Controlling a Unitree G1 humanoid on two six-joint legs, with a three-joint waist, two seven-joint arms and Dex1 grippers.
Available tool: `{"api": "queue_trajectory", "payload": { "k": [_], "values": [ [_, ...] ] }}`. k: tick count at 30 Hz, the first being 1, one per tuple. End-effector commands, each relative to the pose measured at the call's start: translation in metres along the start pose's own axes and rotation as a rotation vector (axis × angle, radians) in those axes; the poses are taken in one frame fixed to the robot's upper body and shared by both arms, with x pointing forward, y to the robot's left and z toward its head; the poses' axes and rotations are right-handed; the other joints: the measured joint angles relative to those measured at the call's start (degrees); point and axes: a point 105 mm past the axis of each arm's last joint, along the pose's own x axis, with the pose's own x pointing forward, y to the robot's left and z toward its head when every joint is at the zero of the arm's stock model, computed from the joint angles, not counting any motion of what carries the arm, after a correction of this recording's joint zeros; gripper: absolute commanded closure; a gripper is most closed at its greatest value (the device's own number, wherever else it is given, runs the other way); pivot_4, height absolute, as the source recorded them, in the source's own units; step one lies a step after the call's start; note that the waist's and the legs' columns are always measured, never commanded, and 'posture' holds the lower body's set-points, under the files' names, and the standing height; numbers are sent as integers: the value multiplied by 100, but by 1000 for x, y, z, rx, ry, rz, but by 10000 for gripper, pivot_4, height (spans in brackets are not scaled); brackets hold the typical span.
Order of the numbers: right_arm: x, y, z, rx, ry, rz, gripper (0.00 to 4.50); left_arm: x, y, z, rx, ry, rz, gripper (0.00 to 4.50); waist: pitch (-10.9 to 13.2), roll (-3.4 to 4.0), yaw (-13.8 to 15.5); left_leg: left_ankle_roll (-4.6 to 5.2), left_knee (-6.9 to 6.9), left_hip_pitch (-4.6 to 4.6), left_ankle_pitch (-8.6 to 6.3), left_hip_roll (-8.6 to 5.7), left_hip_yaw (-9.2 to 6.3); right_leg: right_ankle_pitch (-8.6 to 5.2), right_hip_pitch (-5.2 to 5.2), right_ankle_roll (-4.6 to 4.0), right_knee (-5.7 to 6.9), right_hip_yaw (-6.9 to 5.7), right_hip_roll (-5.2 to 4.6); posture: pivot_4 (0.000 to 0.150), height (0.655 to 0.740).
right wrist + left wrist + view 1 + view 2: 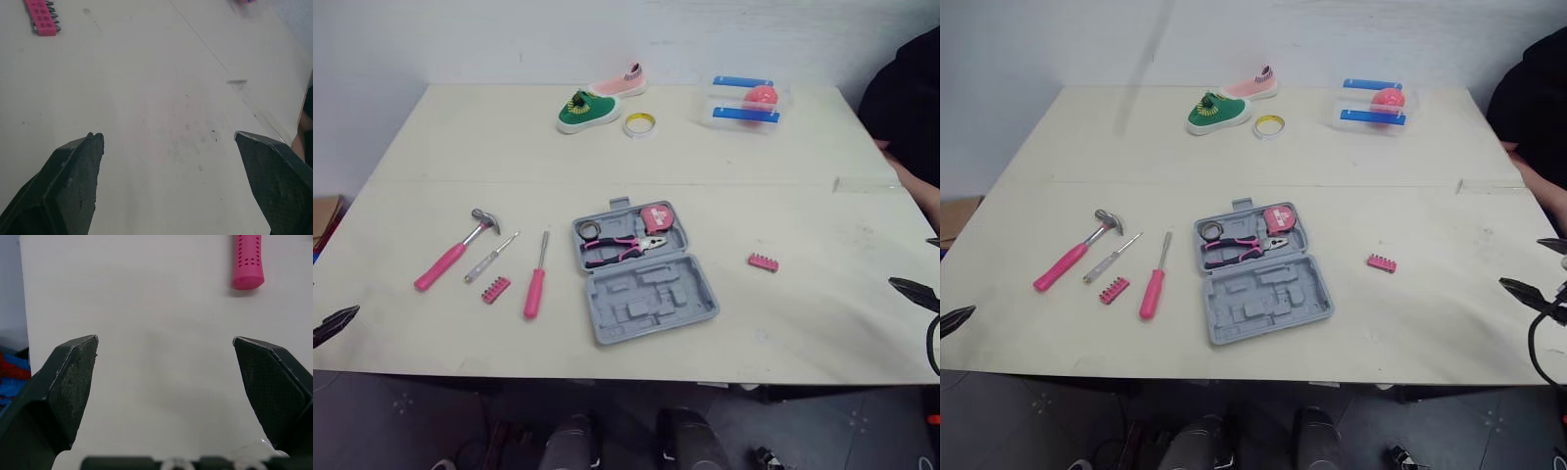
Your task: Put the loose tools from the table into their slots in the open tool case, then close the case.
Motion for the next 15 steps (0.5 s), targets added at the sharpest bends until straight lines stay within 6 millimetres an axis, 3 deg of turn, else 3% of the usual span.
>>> {"api": "queue_trajectory", "payload": {
  "k": [1, 4, 7, 12, 14, 15],
  "values": [
    [9, 1, 17, 0, -83, 23, 0, 1, 3, 28, 27, -98, -26, 361, 0, 0, -1, 0, 0, 0, 0, 0, 0, 0, 0, 0, 0, 0, 0, 1500, 7400],
    [37, 25, 55, 66, -228, 186, 0, 16, -24, 62, 12, -239, -195, 361, -2, -10, -9, -1, 10, 0, 0, 8, -2, 1, 2, 0, 9, 1, 6, 1500, 7400],
    [48, 39, 74, 84, -272, 263, 0, 22, -44, 73, 7, -263, -266, 361, 0, -7, -2, 4, 11, -2, 5, 9, -2, 2, -3, 0, 19, 11, 6, 1500, 7400],
    [79, 62, 114, 119, -323, 362, 0, 43, -99, 102, 33, -315, -374, 361, 2, -10, 16, 11, 20, -3, 15, 9, 17, 1, -7, -2, 16, -5, 0, 1500, 7400],
    [86, 71, 121, 119, -318, 398, 0, 51, -114, 106, 21, -298, -395, 5641, 3, -16, 42, 16, 31, -6, 15, 8, 18, 7, -5, 8, 16, -1, -1, 1500, 7400],
    [89, 74, 124, 110, -322, 406, 2651, 55, -124, 113, 20, -308, -412, 8505, 3, -19, 49, 20, 32, -6, 13, 8, 18, 8, -5, 9, 16, 0, -2, 1500, 7400]
  ]
}}
